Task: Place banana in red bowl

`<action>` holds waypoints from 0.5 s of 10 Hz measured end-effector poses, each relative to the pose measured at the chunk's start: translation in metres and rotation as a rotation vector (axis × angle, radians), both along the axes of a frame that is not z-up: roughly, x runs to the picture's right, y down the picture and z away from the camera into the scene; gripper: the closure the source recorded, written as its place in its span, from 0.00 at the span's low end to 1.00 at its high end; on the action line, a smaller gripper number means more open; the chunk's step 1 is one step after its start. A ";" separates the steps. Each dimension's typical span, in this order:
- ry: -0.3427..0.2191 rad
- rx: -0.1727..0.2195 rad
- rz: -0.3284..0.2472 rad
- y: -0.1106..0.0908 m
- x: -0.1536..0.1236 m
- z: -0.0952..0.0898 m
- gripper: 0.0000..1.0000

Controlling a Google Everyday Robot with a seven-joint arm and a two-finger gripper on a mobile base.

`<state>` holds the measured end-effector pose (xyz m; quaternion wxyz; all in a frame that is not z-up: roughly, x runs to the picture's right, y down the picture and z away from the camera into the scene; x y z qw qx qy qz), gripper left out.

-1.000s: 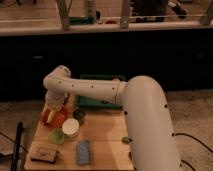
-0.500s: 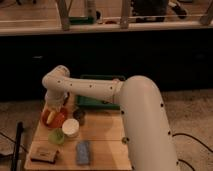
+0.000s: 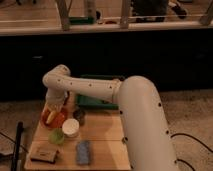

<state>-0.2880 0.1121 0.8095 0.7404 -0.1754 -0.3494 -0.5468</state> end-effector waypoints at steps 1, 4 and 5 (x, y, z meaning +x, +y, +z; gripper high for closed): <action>0.002 -0.004 -0.001 0.000 0.000 0.000 0.20; 0.006 -0.009 0.000 -0.002 0.002 0.001 0.20; 0.005 -0.009 0.000 -0.003 0.002 0.001 0.20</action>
